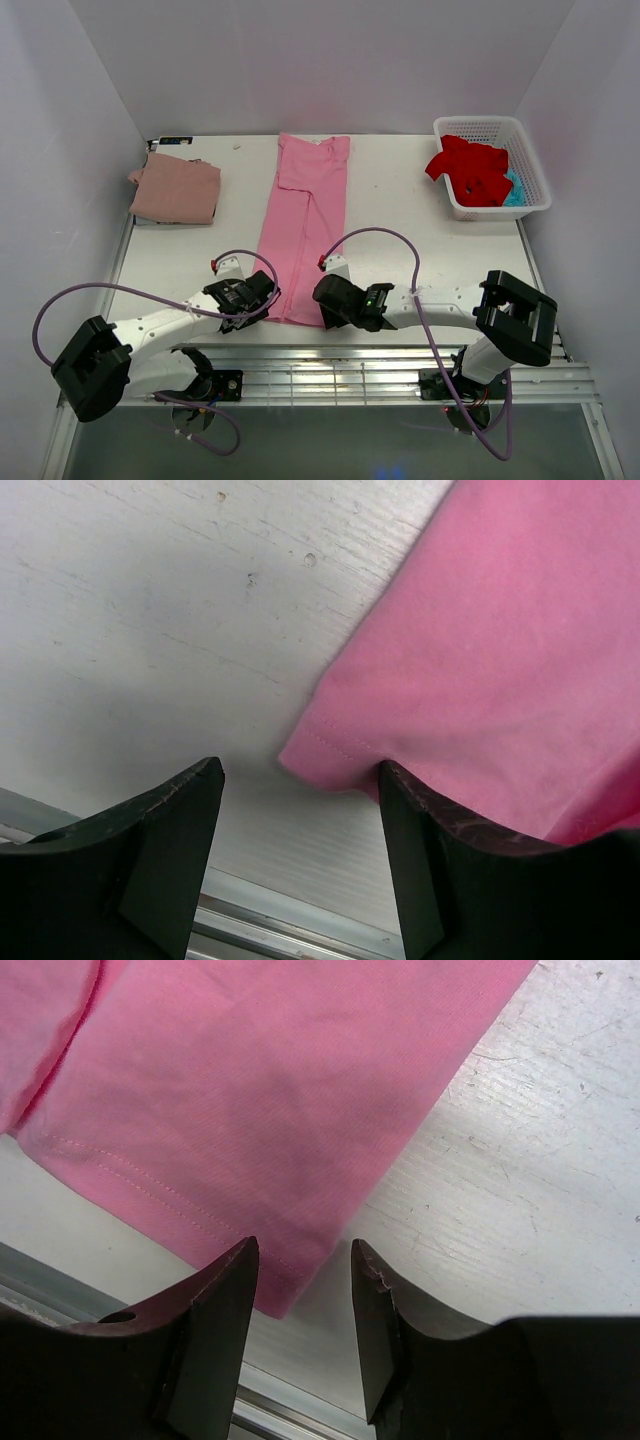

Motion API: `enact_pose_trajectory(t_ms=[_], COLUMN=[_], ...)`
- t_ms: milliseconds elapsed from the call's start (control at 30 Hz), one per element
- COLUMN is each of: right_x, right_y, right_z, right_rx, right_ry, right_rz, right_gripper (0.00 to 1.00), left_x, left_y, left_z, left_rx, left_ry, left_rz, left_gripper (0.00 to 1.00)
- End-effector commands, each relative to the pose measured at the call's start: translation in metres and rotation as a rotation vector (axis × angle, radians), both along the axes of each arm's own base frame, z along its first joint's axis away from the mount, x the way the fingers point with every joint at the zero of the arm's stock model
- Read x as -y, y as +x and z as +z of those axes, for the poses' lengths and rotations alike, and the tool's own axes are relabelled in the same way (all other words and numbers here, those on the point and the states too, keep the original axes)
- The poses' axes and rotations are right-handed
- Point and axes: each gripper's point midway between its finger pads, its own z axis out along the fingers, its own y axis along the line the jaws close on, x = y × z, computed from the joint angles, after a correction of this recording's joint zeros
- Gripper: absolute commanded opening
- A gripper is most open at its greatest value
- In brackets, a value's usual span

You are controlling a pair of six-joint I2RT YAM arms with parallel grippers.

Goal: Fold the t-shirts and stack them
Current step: Grab the bottom of the folded rectangular tshirt with both arms

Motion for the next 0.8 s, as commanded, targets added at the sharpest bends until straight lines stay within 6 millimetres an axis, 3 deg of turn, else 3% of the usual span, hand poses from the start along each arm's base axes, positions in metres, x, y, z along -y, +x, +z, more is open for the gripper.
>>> enact_pose_trajectory(t_ms=[0,333,500,767], right_x=[0.004,0.005,0.008,0.002], right_y=[0.000,-0.004,-0.007,-0.014], right_z=[0.002,-0.007,-0.011,-0.022], right_rx=[0.012,-0.008,-0.016,-0.052], right_ry=[-0.003,-0.020,-0.026,-0.022], right_rz=[-0.020,-0.019,-0.026,-0.006], right_gripper=[0.48,0.48,0.48,0.46], left_x=[0.004,0.006,0.007,0.008], left_y=[0.013,0.014,0.013,0.012], left_z=[0.009,0.005,0.003,0.003], left_rx=[0.038,0.029,0.015,0.010], left_ry=[0.018,0.023,0.033,0.031], left_rz=[0.019,0.003,-0.007,-0.014], left_gripper=[0.74,0.70,0.35,0.26])
